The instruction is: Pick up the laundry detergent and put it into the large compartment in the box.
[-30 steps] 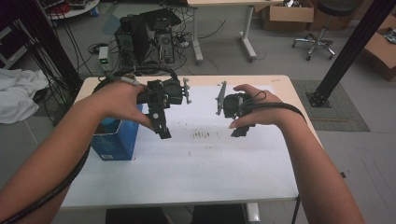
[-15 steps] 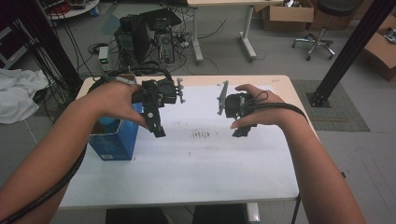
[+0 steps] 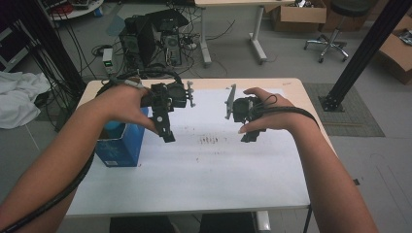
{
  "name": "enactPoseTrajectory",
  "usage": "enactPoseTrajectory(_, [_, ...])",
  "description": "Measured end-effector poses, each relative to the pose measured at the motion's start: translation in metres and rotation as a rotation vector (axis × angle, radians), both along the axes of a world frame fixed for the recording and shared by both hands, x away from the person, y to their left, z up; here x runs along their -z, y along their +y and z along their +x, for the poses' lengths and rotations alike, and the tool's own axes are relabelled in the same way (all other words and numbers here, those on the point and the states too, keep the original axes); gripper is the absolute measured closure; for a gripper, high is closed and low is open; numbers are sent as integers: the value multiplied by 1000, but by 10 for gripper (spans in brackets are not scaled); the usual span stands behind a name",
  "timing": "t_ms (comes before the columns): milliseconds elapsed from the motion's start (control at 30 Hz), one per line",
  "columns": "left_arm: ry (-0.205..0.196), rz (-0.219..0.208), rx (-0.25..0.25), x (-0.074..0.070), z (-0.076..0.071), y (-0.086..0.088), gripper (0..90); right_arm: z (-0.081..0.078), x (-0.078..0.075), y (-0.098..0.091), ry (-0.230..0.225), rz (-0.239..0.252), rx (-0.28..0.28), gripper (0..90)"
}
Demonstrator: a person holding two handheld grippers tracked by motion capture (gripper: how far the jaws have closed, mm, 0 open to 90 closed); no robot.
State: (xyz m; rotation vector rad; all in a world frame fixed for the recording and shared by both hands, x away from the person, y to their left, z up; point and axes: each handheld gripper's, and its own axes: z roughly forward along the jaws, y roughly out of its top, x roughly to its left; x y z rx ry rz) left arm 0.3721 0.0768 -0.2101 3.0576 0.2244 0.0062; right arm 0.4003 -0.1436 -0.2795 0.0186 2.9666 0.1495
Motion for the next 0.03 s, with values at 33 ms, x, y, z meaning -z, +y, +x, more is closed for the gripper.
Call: enactPoseTrajectory(33, [1, -2, 0, 0, 0, -1, 1, 0, 0, 1, 1, -2, -1, 160])
